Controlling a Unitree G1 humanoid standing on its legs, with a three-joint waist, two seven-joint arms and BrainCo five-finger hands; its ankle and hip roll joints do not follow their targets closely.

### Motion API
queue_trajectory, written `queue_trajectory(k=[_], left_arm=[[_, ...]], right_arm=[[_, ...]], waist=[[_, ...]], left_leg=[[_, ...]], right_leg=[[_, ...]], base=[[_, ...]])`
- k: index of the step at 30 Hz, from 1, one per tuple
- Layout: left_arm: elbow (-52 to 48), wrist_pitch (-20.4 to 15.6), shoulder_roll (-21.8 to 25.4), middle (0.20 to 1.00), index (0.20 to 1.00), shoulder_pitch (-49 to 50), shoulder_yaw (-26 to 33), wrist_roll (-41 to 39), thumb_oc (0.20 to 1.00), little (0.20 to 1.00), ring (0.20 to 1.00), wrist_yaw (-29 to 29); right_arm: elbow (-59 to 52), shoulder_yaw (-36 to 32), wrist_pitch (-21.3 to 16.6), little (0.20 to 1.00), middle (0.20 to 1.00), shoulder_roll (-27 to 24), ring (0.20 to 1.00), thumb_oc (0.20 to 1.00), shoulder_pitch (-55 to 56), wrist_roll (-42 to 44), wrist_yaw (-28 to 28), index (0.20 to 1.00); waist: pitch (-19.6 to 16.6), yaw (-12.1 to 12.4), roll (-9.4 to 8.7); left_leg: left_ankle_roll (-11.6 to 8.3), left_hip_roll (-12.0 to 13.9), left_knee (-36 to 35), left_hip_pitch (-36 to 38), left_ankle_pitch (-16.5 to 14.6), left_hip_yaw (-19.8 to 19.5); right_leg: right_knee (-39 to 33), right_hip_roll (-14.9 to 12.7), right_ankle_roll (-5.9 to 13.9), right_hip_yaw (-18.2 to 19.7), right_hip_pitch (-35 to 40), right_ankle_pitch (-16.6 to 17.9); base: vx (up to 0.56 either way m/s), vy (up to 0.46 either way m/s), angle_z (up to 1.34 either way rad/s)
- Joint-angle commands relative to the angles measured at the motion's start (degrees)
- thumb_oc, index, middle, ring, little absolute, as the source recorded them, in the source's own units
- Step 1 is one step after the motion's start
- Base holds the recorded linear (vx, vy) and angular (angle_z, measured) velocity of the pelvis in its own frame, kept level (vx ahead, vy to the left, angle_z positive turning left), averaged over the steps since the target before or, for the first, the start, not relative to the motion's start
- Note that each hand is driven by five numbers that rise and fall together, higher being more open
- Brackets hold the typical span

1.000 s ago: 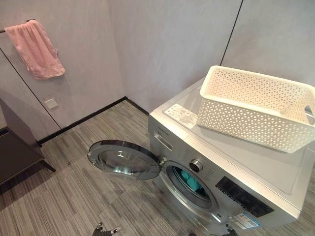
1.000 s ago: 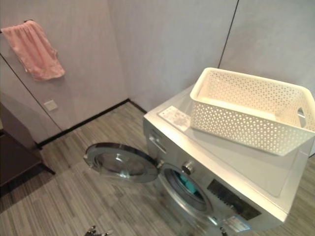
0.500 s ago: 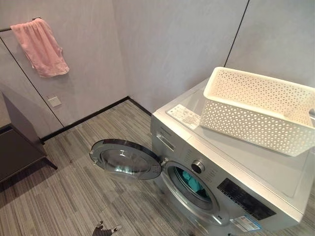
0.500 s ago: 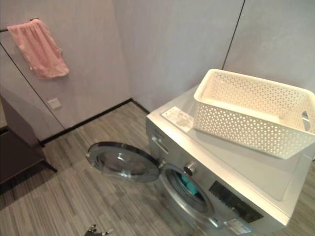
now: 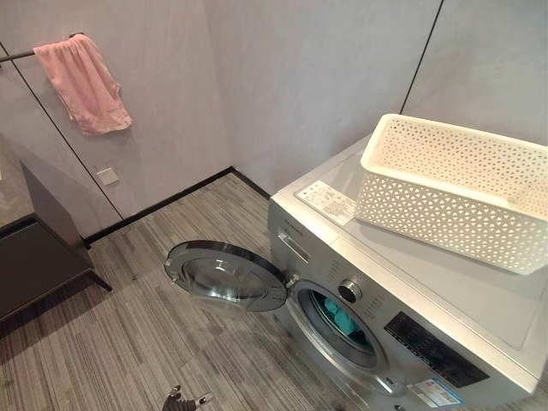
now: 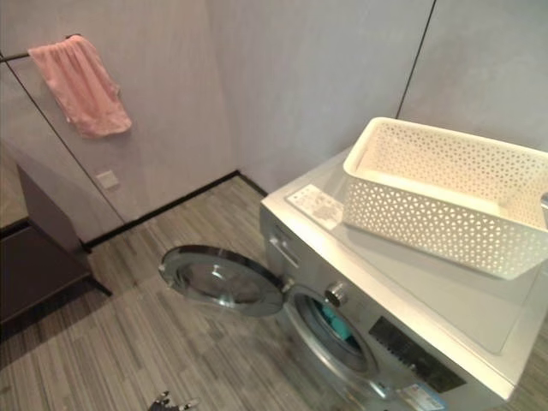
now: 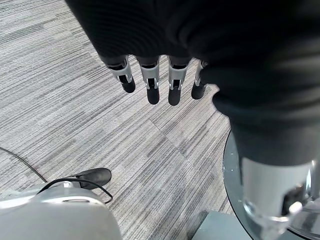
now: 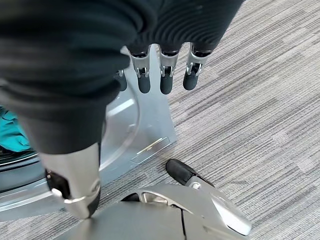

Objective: Grab the laundry basket,head to the washer,open it,put in the laundry and shut it.

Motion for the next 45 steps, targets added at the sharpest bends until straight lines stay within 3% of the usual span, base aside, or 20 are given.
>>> queue_trajectory(k=[1, 45], left_arm=[[2.90, -0.61, 1.03, 1.000, 1.000, -3.67, -0.43, 0.40, 1.000, 1.000, 1.000, -0.18], [4.00, -0.59, 1.05, 1.000, 1.000, -4.08, -1.16, 0.51, 1.000, 1.000, 1.000, -1.27]], right_arm=[[3.48, 0.87, -0.71, 1.000, 1.000, 1.29, 1.000, 1.000, -3.33, 0.91, -1.26, 1.000], [6.48, 0.62, -0.64, 1.000, 1.000, 1.15, 1.000, 1.000, -3.91, 1.08, -0.63, 1.000]], waist=[[1.07, 0.00, -1.35], [1.00, -0.44, -1.39]], left_leg=[[0.76, 0.81, 0.33, -1.09, -2.23, 1.65], [0.64, 1.15, 0.33, -0.06, -2.75, 2.15]], right_leg=[[-0.02, -2.21, 2.13, 1.11, 0.94, -2.94], [-0.02, -1.99, 2.02, 1.45, 1.25, -3.38]], base=[[0.00, 0.000, 0.00], [0.00, -0.001, 0.00]])
